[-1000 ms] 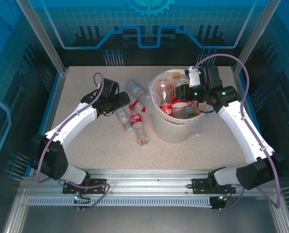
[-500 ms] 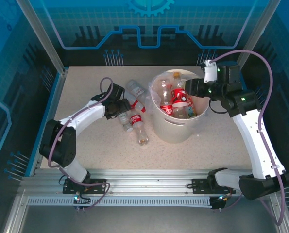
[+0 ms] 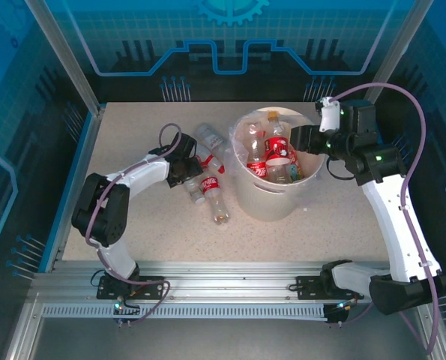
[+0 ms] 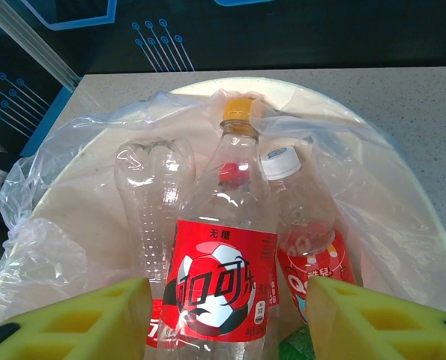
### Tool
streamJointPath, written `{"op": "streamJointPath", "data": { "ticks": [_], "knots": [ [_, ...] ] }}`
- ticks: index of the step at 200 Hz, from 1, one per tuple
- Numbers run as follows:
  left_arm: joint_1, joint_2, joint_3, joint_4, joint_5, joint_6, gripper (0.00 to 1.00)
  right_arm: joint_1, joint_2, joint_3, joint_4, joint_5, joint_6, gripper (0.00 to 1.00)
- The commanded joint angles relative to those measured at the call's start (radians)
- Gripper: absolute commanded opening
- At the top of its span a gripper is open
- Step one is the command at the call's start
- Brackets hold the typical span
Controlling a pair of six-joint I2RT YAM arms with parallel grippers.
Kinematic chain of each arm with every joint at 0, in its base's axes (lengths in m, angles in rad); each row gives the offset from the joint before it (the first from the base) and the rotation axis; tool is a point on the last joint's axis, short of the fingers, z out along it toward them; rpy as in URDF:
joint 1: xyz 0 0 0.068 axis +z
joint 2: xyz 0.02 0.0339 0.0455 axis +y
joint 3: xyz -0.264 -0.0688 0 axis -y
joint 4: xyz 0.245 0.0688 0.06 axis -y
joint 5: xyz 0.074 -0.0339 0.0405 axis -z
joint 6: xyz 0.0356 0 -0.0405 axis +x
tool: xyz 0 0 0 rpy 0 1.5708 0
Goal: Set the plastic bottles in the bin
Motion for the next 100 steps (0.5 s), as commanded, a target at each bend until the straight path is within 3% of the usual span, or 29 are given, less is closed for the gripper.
{"op": "streamJointPath", "data": {
  "ticks": [1,100],
  "knots": [
    [0.011,0.018,-0.017,0.030,0.006,-0.033,0.72,-0.016,-0.021,-0.008,-0.001,-0.009,0.007,0.57],
    [0.011,-0.001,-0.042,0.014,0.000,-0.026,0.56,-0.020,-0.019,-0.011,0.003,-0.029,0.011,0.58]
  ]
}}
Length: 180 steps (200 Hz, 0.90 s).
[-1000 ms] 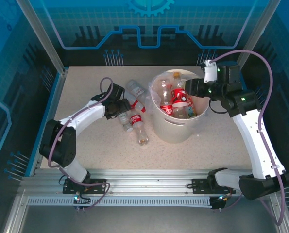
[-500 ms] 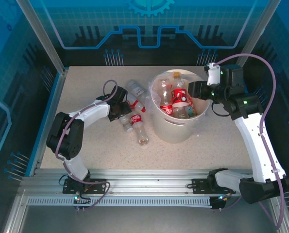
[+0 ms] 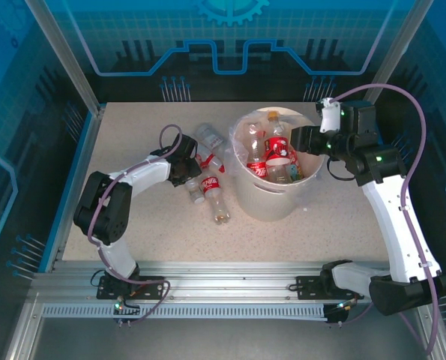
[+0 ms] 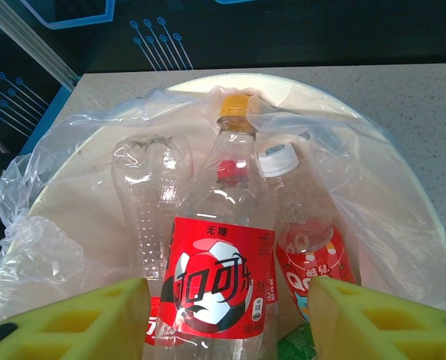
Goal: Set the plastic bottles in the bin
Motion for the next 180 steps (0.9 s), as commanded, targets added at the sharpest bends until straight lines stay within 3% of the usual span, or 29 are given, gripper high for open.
{"op": "streamJointPath", "data": {
  "ticks": [1,48,77,125,152,180],
  "knots": [
    [0.012,-0.017,-0.025,-0.038,-0.001,0.000,0.56,-0.014,-0.015,-0.004,0.004,-0.022,0.011,0.58],
    [0.018,-0.136,0.034,-0.118,-0.021,0.055,0.56,-0.013,0.006,0.018,0.025,-0.067,0.027,0.59],
    [0.042,-0.218,0.118,-0.152,0.069,0.110,0.55,0.029,0.030,0.041,0.067,-0.165,0.071,0.59],
    [0.098,-0.340,0.207,-0.076,0.270,0.068,0.55,0.208,0.119,0.150,0.055,-0.175,0.070,0.59],
    [0.100,-0.399,0.230,0.000,0.310,-0.018,0.53,0.326,0.186,0.199,0.099,-0.179,0.088,0.61],
    [0.084,-0.470,0.224,0.055,0.282,-0.086,0.49,0.401,0.261,0.259,0.116,-0.143,0.082,0.64]
  ]
}}
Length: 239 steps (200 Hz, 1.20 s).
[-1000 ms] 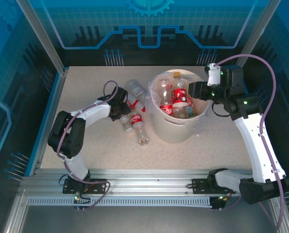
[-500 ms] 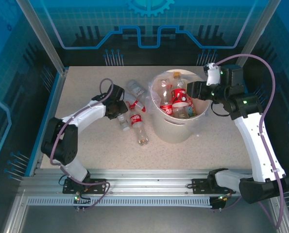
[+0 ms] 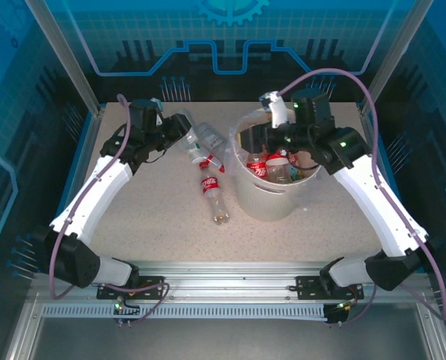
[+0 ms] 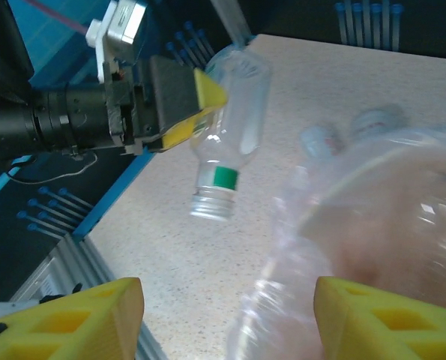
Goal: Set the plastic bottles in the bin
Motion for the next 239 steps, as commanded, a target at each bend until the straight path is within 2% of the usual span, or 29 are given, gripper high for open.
{"op": "streamJointPath", "data": {
  "ticks": [1,46,90,138,179,199,213,224,239],
  "knots": [
    [-0.011,-0.071,0.021,0.075,0.022,-0.084,0.49,0.051,0.056,0.058,0.041,0.017,0.010,0.64],
    [-0.111,-0.133,-0.009,0.191,-0.057,-0.106,0.46,0.121,0.170,0.130,0.073,0.037,0.021,0.69],
    [-0.174,-0.126,0.013,0.232,-0.077,-0.102,0.45,0.138,0.243,0.162,0.098,0.051,0.029,0.67],
    [-0.181,-0.123,0.006,0.243,-0.084,-0.106,0.46,0.138,0.276,0.168,0.114,0.032,0.040,0.55],
    [-0.181,-0.122,-0.001,0.249,-0.087,-0.105,0.46,0.132,0.261,0.158,0.121,0.054,0.033,0.39],
    [-0.180,-0.127,-0.012,0.267,-0.089,-0.105,0.58,0.127,0.258,0.157,0.131,0.044,0.035,0.36],
    [-0.153,-0.135,-0.037,0.304,-0.055,-0.123,0.78,0.122,0.253,0.156,0.142,0.036,0.034,0.34],
    [-0.111,-0.149,-0.077,0.352,-0.010,-0.170,0.89,0.113,0.244,0.156,0.153,0.032,0.038,0.33],
    [-0.053,-0.183,-0.130,0.393,0.021,-0.212,0.94,0.097,0.224,0.159,0.154,0.031,0.035,0.32]
  ]
}}
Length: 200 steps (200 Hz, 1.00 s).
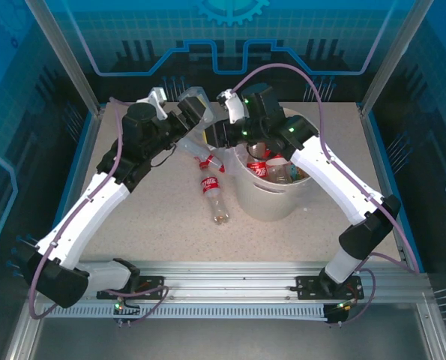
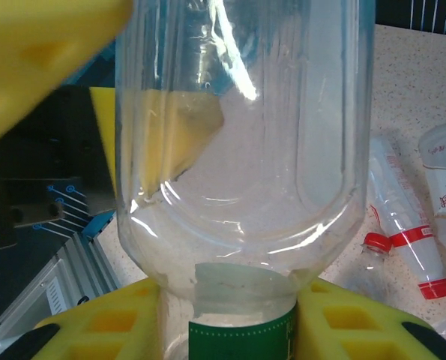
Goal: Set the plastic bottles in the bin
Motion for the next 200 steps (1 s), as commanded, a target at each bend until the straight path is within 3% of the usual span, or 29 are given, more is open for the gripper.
{"op": "streamJointPath", "data": {
  "ticks": [1,21,49,89,117,200],
  "knots": [
    [0.083,-0.061,-0.075,0.108,0.066,-0.074,0.94,-0.027,-0.040,0.022,0.041,-0.007,-0.008,0.32],
    [0.125,-0.089,-0.094,0.054,0.051,-0.056,0.93,-0.059,-0.090,0.014,0.012,0.015,-0.017,0.32],
    [0.119,-0.043,-0.022,-0.089,0.049,0.047,0.87,-0.116,-0.194,-0.030,-0.087,0.069,-0.035,0.31],
    [0.015,0.085,0.128,-0.219,0.036,0.244,0.83,-0.227,-0.335,-0.067,-0.348,0.178,-0.078,0.30],
    [-0.039,0.164,0.198,-0.248,0.055,0.310,0.79,-0.310,-0.397,-0.114,-0.502,0.260,-0.118,0.29],
    [-0.103,0.288,0.234,-0.272,0.083,0.302,0.72,-0.401,-0.475,-0.329,-0.495,0.292,-0.118,0.28]
  ]
}}
